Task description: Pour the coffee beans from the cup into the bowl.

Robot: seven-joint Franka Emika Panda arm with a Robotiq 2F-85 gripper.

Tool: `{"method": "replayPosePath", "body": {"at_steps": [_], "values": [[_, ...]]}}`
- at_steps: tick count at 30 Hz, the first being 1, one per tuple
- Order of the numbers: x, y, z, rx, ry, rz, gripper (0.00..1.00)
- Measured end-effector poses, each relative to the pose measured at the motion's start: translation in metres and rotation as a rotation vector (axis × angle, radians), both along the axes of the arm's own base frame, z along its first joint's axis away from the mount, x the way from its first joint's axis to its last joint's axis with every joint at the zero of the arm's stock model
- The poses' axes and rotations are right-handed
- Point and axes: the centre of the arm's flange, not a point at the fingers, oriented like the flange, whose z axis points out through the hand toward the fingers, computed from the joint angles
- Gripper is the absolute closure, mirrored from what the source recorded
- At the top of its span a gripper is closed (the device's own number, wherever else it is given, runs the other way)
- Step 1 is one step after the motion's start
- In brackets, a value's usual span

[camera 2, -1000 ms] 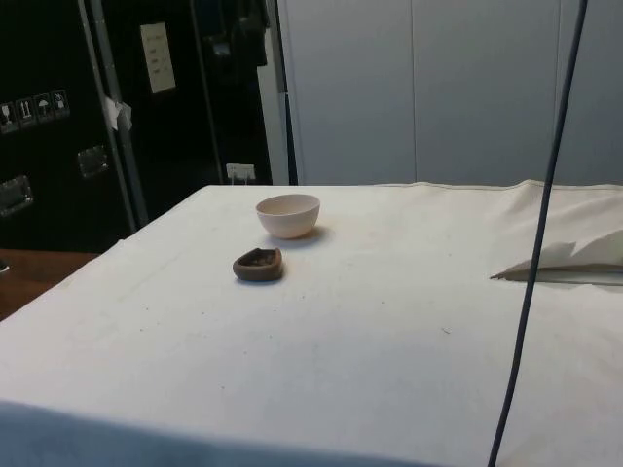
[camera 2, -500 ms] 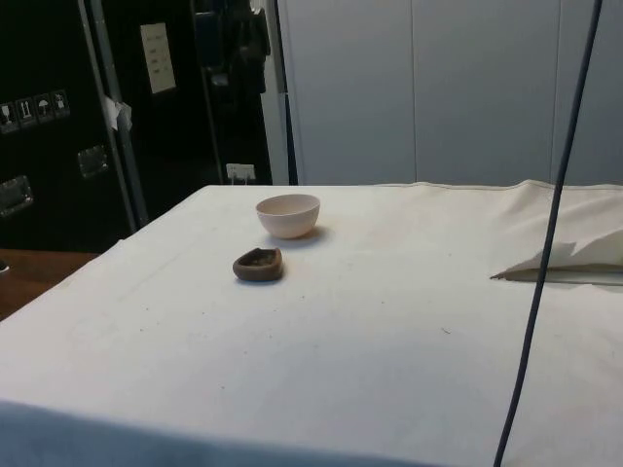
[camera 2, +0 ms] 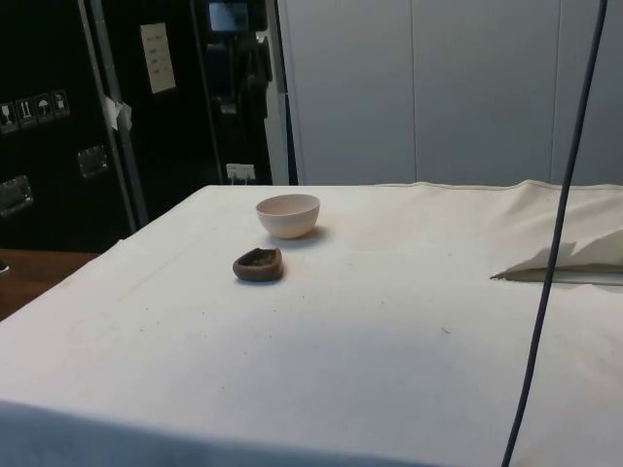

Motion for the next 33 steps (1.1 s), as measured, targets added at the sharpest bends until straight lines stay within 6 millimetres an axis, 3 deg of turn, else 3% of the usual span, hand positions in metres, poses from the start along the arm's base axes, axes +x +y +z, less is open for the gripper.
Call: {"method": "replayPosePath", "body": {"at_steps": [24, 33], "values": [[0.001, 0.001, -0.082, 0.014, 0.015, 0.022, 0.0], [0.002, 0.001, -0.102, 0.031, 0.017, 0.025, 0.0]]}}
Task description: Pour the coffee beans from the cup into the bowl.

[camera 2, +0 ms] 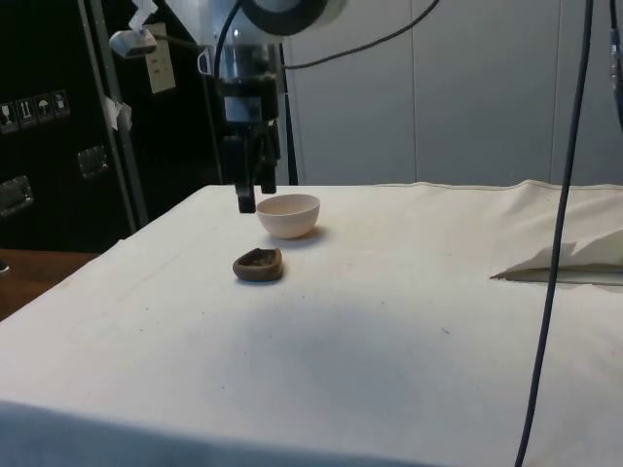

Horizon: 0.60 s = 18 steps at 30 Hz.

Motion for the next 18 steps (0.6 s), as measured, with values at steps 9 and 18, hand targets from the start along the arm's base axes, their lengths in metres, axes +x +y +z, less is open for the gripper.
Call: {"method": "replayPosePath", "body": {"at_steps": [9, 18], "values": [[0.003, 0.0, -0.027, 0.023, -0.01, 0.002, 0.0], [0.006, 0.0, -0.048, 0.025, -0.029, 0.003, 0.0]]}}
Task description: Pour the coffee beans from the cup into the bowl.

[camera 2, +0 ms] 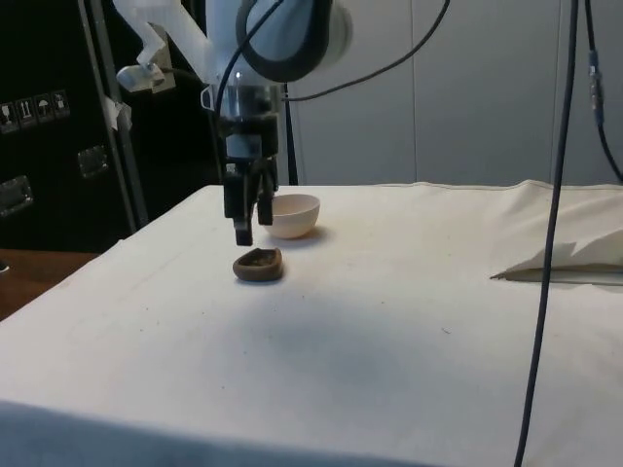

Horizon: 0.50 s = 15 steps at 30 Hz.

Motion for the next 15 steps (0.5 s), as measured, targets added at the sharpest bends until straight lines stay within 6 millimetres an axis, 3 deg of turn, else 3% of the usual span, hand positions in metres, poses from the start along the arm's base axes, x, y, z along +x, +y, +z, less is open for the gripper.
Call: {"method": "replayPosePath", "body": {"at_steps": [15], "values": [[0.024, 0.0, -0.025, 0.006, -0.012, -0.006, 0.0]]}}
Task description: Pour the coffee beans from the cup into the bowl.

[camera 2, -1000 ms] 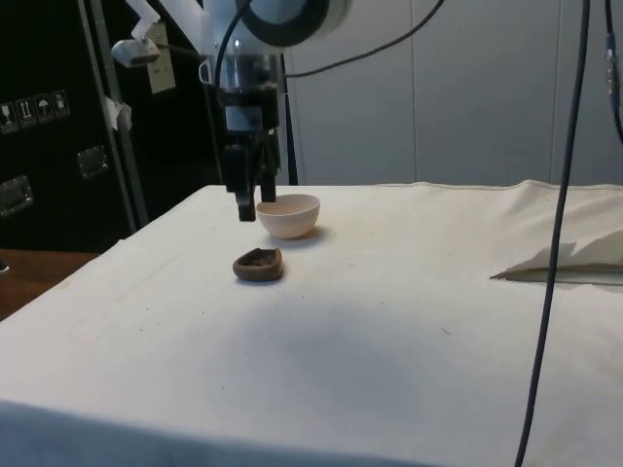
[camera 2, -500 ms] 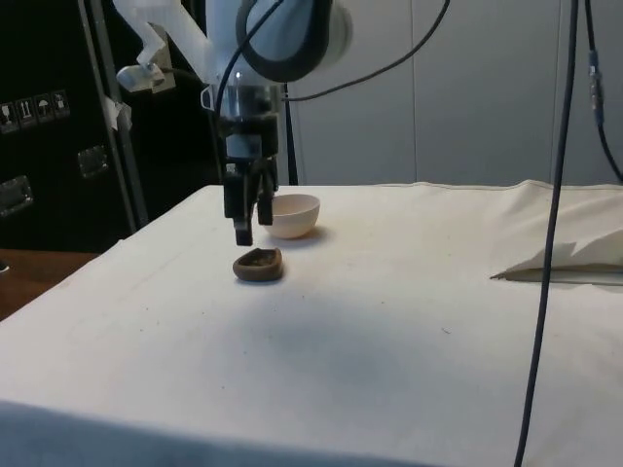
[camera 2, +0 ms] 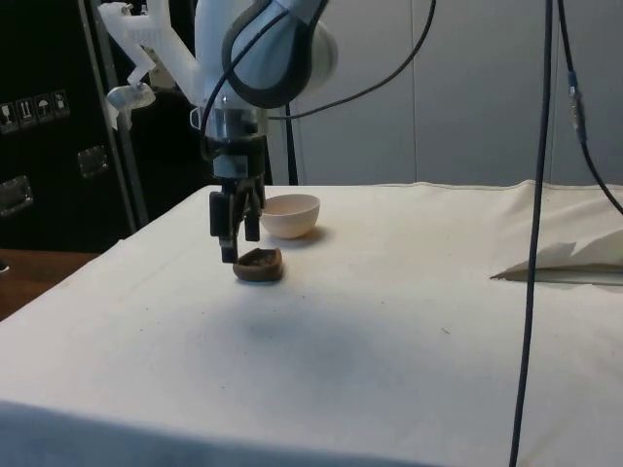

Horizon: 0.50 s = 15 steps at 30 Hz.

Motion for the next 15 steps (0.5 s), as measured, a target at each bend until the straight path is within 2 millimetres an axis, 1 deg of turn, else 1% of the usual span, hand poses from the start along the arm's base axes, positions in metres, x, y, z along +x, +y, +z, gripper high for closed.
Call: {"method": "replayPosePath", "body": {"at_steps": [7, 11, 12, 15], "values": [[0.0, 0.0, -0.002, 0.0, 0.003, 0.0, 0.0], [0.0, -0.001, -0.007, 0.0, 0.004, -0.001, 0.0], [0.001, -0.001, -0.011, 0.0, 0.001, -0.003, 0.0], [0.001, -0.001, -0.013, 0.0, 0.0, -0.003, 0.0]]}}
